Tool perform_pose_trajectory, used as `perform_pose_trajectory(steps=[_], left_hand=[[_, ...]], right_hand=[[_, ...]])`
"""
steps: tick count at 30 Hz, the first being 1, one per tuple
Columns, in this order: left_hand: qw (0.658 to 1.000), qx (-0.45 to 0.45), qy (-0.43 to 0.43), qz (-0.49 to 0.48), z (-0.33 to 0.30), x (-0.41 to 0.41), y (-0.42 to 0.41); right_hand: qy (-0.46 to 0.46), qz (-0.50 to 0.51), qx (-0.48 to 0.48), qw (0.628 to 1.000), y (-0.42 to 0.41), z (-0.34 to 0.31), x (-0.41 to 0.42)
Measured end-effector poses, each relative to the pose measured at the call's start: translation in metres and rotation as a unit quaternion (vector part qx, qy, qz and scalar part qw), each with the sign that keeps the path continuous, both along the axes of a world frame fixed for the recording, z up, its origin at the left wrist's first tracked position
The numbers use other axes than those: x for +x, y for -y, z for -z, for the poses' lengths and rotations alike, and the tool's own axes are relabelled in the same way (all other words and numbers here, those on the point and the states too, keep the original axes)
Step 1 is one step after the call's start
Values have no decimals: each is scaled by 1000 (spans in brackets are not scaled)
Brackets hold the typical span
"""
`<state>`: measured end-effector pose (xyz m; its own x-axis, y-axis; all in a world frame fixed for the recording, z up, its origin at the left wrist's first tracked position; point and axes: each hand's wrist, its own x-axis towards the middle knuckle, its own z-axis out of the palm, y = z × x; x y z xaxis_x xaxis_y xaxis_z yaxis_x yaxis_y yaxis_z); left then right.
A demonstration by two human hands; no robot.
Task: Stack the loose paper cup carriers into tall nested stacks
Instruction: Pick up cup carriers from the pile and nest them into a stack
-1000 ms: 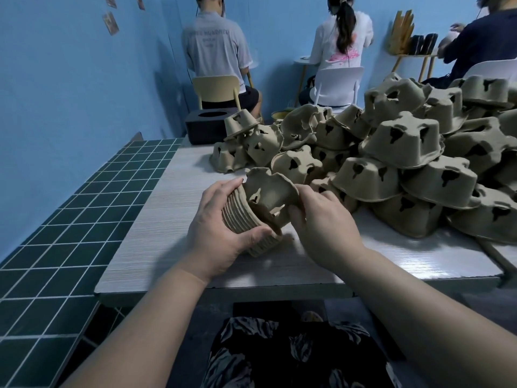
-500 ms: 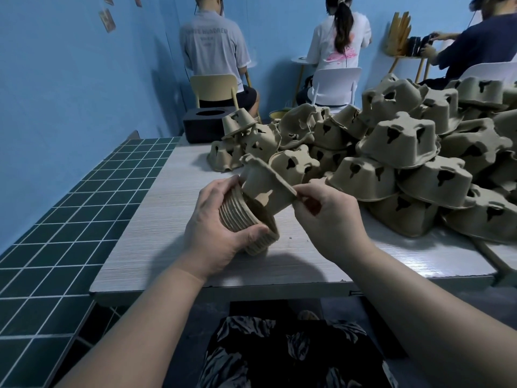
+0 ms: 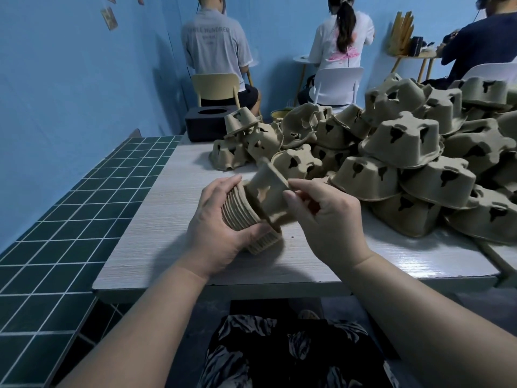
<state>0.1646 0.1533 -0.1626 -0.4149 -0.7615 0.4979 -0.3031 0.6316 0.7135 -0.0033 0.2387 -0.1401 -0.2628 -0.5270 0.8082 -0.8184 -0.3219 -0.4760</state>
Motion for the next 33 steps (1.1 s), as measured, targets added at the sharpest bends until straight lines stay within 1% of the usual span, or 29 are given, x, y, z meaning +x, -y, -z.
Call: perform_pose_trajectory(steps=[3, 6, 8, 11, 13, 19, 21, 28, 30, 31, 33], left_hand=[[1000, -3, 5, -1, 1, 0, 0], [1000, -4, 1, 0, 1, 1, 1], [1000, -5, -2, 3, 1, 0, 1], [1000, -5, -7, -4, 3, -1, 2], [1000, -9, -10, -2, 4, -1, 3], [1000, -1, -20, 9, 5, 0, 3], [1000, 0, -24, 7, 5, -2, 4], [1000, 0, -31, 6, 2, -10, 8], [1000, 5, -24, 10, 2, -14, 9], [1000, 9, -22, 11, 1, -15, 8], [1000, 14, -21, 15, 1, -21, 5]], right_hand=[[-8, -3, 1, 1000, 0, -1, 1], [28, -20, 22, 999, 3, -2, 4], [35, -42, 54, 997, 6, -2, 7], [-3, -98, 108, 989, 5, 0, 13], [-13, -112, 135, 984, 3, 1, 13], [35, -113, 225, 967, -5, 9, -7], [42, -130, 238, 961, -4, 11, -5], [-15, -175, 277, 945, 1, 5, -6], [-18, -155, 266, 951, -3, 5, -10], [-8, -128, 250, 960, -6, 5, -12], [48, -53, 205, 976, -15, 5, -24]])
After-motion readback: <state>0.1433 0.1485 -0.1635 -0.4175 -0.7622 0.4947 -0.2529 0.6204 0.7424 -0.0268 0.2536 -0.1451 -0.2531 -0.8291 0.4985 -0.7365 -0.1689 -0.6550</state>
